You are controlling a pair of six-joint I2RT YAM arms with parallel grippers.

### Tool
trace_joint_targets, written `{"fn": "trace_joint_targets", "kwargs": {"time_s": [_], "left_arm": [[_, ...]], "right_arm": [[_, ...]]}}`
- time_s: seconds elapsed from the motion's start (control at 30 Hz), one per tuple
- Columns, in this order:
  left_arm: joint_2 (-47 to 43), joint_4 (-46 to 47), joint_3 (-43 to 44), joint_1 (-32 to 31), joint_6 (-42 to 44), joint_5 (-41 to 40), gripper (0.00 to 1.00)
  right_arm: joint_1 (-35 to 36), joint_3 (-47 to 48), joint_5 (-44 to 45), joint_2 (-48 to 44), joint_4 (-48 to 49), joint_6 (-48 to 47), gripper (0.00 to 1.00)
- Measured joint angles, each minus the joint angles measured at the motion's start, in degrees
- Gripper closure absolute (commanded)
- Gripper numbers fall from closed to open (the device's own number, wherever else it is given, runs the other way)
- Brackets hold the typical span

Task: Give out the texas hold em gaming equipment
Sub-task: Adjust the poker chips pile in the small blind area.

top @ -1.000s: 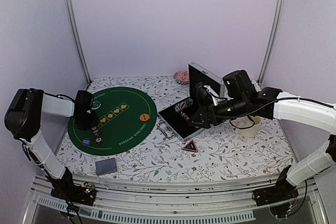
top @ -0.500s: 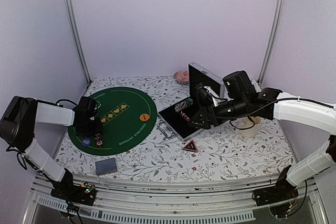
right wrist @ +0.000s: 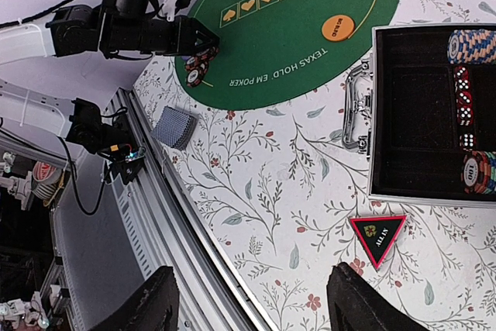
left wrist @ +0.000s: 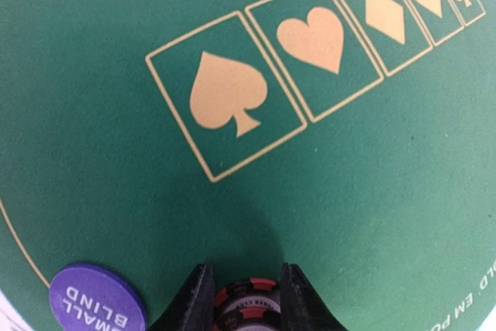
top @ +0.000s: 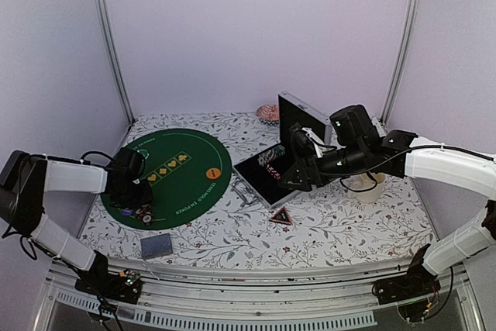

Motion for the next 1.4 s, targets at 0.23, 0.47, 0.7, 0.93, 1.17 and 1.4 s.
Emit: {"fn": "trace_joint_targets", "kwargs": {"time_s": [0.23,0.47,0.7,0.93,1.17,1.4], "left_arm": [[-0.5,-3.6,0.9,-0.2,0.2,-0.7,0.60],[-3.1,-9.1,2.2,-0.3,1.4,-2.1,0.53],[-10.1,-11.8,7.8,-0.3,5.5,-2.4,0.43],[-14.8,-12.5,15.4,-0.4,10.9,-1.9,0.16],[-16.7,-12.0,20.1,-0.4,15.4,-1.4,0.02],[-16.5,-10.1,20.1,-0.4,18.8,-0.6,0.02]], "right_arm": [[0.0,0.0,0.0,0.0,0.0,0.0,0.33],[0.0,0.0,0.6,-0.3,-0.5,0.0,0.33],[0.0,1.6,4.0,0.2,-3.8,0.0,0.33],[0.0,13.2,15.5,8.1,-11.8,-0.6,0.33],[-0.1,26.6,26.1,22.6,-21.2,-3.5,0.22],[-0.1,35.7,33.9,34.8,-29.3,-7.2,0.27]]}}
